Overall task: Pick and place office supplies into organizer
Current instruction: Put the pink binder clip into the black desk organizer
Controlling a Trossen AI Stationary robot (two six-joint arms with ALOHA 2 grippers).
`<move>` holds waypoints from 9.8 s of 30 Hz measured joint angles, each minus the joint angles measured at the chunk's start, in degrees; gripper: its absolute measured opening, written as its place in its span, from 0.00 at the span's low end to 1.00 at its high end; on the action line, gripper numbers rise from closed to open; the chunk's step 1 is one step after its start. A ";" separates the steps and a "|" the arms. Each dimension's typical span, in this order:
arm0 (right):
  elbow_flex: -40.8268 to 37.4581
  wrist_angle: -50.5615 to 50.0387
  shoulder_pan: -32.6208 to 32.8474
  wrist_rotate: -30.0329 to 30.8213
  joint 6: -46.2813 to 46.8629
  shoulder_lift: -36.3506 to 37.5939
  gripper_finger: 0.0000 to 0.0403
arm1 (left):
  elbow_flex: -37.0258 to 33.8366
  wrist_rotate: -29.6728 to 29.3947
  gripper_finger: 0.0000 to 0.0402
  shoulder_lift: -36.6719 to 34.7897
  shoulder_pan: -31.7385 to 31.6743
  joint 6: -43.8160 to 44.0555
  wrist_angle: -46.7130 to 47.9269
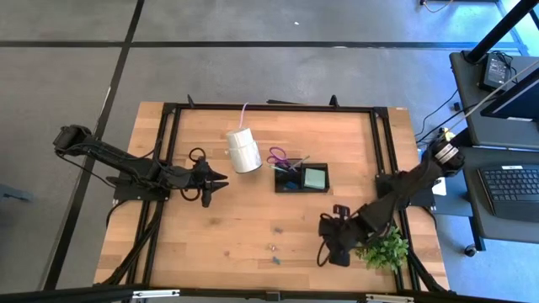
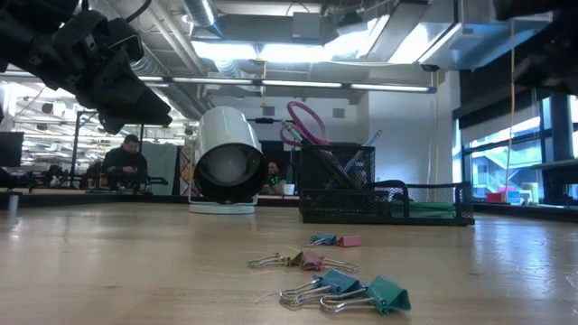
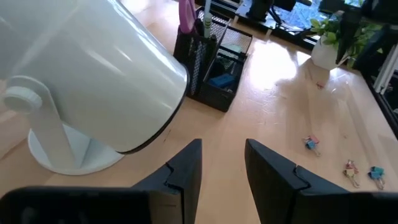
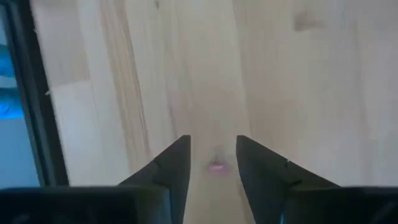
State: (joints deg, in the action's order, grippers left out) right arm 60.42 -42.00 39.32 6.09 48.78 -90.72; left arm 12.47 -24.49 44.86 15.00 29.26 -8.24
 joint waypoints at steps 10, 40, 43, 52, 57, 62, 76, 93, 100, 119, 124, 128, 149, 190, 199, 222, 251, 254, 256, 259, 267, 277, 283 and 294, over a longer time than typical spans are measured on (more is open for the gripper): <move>-0.04 -0.59 1.52 -1.88 7.96 -5.62 0.33 | -0.02 -0.02 0.29 0.02 0.00 0.02 0.80; -0.04 -2.49 1.87 -4.81 5.19 -8.12 0.33 | -0.02 0.09 0.29 0.02 0.00 0.00 0.87; -0.04 -2.52 1.87 -4.81 5.20 -8.12 0.35 | 0.00 0.14 0.29 0.02 0.00 0.00 0.89; -0.04 -1.95 1.87 -4.75 6.24 -8.12 0.45 | 0.00 0.22 0.29 0.02 0.00 0.00 1.20; -0.04 -1.97 1.85 -4.75 4.89 -8.12 0.48 | -0.02 0.20 0.29 0.02 0.00 0.00 1.84; -0.04 -2.71 1.85 -4.70 4.88 -8.12 0.48 | -0.02 0.20 0.29 0.02 0.00 0.00 2.11; -4.18 1.14 1.85 -4.64 5.01 -8.36 0.48 | -0.02 0.20 0.29 0.02 0.00 0.00 2.13; -4.36 2.74 2.97 -3.79 4.93 -11.49 0.39 | -0.02 0.17 0.29 0.00 0.00 0.00 2.52; -4.46 2.25 2.94 -3.78 4.93 -11.56 0.24 | -0.01 0.17 0.29 0.00 0.00 0.00 2.50; 0.24 -2.02 1.69 -5.30 1.89 -12.15 0.16 | -0.02 0.10 0.29 0.00 0.00 0.04 2.50; 2.14 -2.41 -1.39 -4.73 -1.46 -12.12 0.16 | -0.02 0.07 0.29 0.00 0.00 0.12 2.50; 3.30 -2.93 -3.83 -3.96 -6.08 -12.01 0.16 | -0.02 0.09 0.29 0.00 0.00 0.17 2.50; 9.92 0.39 -23.65 4.81 -29.32 -11.77 0.16 | -0.02 0.13 0.29 0.00 0.00 0.17 2.48; 7.61 4.11 -31.28 12.28 -35.79 -11.73 0.18 | -0.02 -0.07 0.29 0.00 0.00 1.07 2.50; 7.61 4.09 -31.28 12.30 -35.59 -11.73 0.18 | 0.00 -0.09 0.29 0.00 0.00 1.07 2.48; 7.61 4.09 -31.28 12.30 -35.37 -11.75 0.28 | -0.01 -0.11 0.29 0.00 0.00 1.07 2.48; 11.80 12.15 -24.68 -10.79 -14.19 -11.82 0.30 | -0.02 -0.07 0.29 0.00 0.00 1.60 2.50; 11.80 15.03 -23.09 -10.97 -12.05 -11.82 0.30 | 0.00 -0.06 0.29 0.01 -0.01 -0.05 2.50; 11.85 16.71 -22.20 -10.87 -8.95 -11.82 0.30 | -0.02 0.02 0.29 0.01 0.00 -2.36 2.50; 11.85 18.47 -21.05 -9.29 -2.11 -11.82 0.30 | -0.02 0.03 0.29 0.00 0.00 -5.54 2.50; 14.35 18.15 -18.64 -1.27 2.36 -11.75 0.30 | -0.02 0.27 0.29 0.00 0.00 -11.48 2.50; 26.97 6.36 -18.10 -1.28 8.13 -19.27 0.30 | -0.02 3.72 0.29 0.02 0.00 -13.95 2.50; 40.11 -12.03 -18.13 -1.30 15.55 -29.02 0.30 | -0.02 3.78 0.29 0.02 0.00 -14.47 2.94; 43.65 -14.01 -17.86 -9.16 23.21 -36.57 0.30 | -0.02 6.56 0.29 0.02 0.00 -14.47 3.83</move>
State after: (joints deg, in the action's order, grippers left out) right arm 104.07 -56.01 21.45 -3.07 71.99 -127.29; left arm 12.45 -17.93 44.88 15.00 14.79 -4.41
